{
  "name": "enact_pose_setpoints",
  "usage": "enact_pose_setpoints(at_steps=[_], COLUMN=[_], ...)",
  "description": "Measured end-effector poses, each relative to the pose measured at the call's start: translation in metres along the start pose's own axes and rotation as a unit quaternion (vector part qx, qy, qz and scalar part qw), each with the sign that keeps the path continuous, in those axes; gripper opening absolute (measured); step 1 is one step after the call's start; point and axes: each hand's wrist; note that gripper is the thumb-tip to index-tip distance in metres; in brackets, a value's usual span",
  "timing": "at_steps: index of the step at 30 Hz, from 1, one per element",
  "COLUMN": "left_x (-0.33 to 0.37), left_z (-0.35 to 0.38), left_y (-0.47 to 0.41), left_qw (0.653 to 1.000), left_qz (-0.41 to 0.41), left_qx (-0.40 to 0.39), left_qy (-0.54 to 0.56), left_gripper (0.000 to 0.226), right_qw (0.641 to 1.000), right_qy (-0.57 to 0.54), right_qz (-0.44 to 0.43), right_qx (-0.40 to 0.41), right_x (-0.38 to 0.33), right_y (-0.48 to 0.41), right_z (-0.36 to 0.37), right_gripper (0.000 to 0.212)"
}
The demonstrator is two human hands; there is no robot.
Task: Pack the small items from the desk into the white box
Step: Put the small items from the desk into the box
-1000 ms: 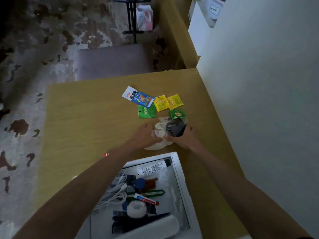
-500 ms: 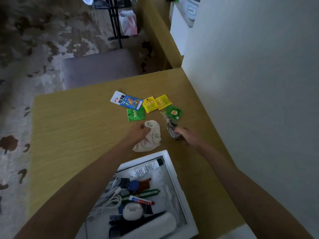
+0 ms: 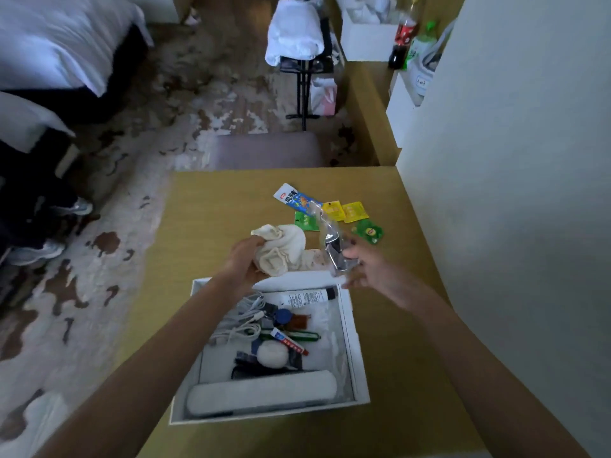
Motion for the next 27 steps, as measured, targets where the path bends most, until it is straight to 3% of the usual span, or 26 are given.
enact_pose_setpoints(at_steps=[3, 6, 10, 13, 16, 23, 27], left_x=[-0.006, -0.018, -0.029, -0.035, -0.036, -0.031, -0.031], left_z=[-0.030, -0.057, -0.085, -0.097, -0.107, -0.130, -0.135], left_y=[0.034, 0.057, 0.078, 0.077, 0.073, 0.070, 0.075], left_qw=[0.999, 0.994, 0.987, 0.983, 0.978, 0.957, 0.976], left_qz=[0.015, 0.020, 0.055, 0.064, 0.061, 0.102, 0.084], left_qx=[0.025, 0.067, 0.046, 0.032, 0.027, 0.061, 0.012], left_qy=[-0.013, -0.085, -0.146, -0.168, -0.197, -0.266, -0.201], left_gripper=[0.030, 0.034, 0.019, 0.010, 0.015, 0.017, 0.010], right_qw=[0.990, 0.950, 0.885, 0.869, 0.858, 0.848, 0.858], right_qy=[0.134, 0.309, 0.464, 0.486, 0.502, 0.503, 0.459], right_qz=[-0.005, 0.006, -0.023, -0.039, -0.041, 0.059, 0.045], right_qx=[-0.046, -0.052, 0.012, 0.083, 0.100, 0.154, 0.227], right_x=[-0.002, 0.005, 0.022, 0.033, 0.043, 0.076, 0.091], right_y=[0.008, 0.010, 0.010, 0.009, 0.011, 0.006, -0.005], right_z=[0.033, 0.055, 0.075, 0.091, 0.102, 0.112, 0.123], right_gripper=[0.057, 0.077, 0.087, 0.084, 0.086, 0.087, 0.088])
Point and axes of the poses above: each hand's wrist, its own y-axis away from the middle knuckle, its own z-axis out of the palm, x = y × z, and after that the axes turned 2 degrees about -z, right-handed
